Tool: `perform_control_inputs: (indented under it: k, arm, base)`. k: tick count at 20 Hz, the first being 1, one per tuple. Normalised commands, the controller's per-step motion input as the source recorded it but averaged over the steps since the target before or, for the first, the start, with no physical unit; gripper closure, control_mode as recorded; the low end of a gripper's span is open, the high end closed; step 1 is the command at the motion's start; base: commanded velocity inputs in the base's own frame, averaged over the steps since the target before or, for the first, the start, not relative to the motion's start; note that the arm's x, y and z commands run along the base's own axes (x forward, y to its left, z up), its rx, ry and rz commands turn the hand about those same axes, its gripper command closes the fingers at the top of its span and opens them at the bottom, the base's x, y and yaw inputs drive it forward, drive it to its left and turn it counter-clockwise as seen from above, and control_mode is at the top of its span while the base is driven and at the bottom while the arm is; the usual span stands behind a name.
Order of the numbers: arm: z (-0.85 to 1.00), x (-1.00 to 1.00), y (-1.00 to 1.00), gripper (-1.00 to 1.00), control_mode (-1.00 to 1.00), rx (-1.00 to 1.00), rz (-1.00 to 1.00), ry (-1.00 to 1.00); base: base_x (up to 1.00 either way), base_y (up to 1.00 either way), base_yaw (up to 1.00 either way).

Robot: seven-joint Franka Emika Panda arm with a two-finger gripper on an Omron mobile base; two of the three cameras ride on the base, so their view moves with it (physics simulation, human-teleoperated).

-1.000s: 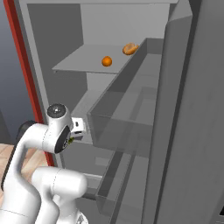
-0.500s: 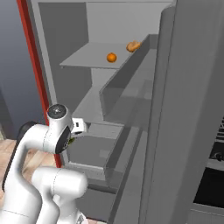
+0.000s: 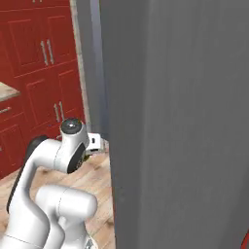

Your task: Pick up the pear and tangerine from the fridge and place one fruit on each plate on the dining counter.

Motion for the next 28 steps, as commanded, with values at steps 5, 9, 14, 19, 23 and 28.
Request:
perform_control_inputs:
  k: [5, 9, 14, 19, 23, 28]
  arm:
    - [0.0, 0.0, 0.0, 1.0, 1.0, 0.0, 0.0, 0.0]
    - [0.0, 0.0, 0.0, 1.0, 1.0, 0.0, 0.0, 0.0]
    - [0.0, 0.0, 0.0, 1.0, 1.0, 0.0, 0.0, 0.0]
    - [0.0, 0.0, 0.0, 1.0, 1.0, 0.0, 0.0, 0.0]
    - [0.0, 0.0, 0.0, 1.0, 1.0, 0.0, 0.0, 0.0]
    - [0.0, 0.0, 0.0, 1.0, 1.0, 0.0, 0.0, 0.0]
  base:
    - [-0.06, 0.0, 1.0]
    - [-0.06, 0.0, 1.0]
    - [-0.12, 0.0, 1.0]
    - [-0.15, 0.09, 0.99]
    - [-0.14, 0.16, 0.96]
    - [-0.12, 0.17, 0.95]
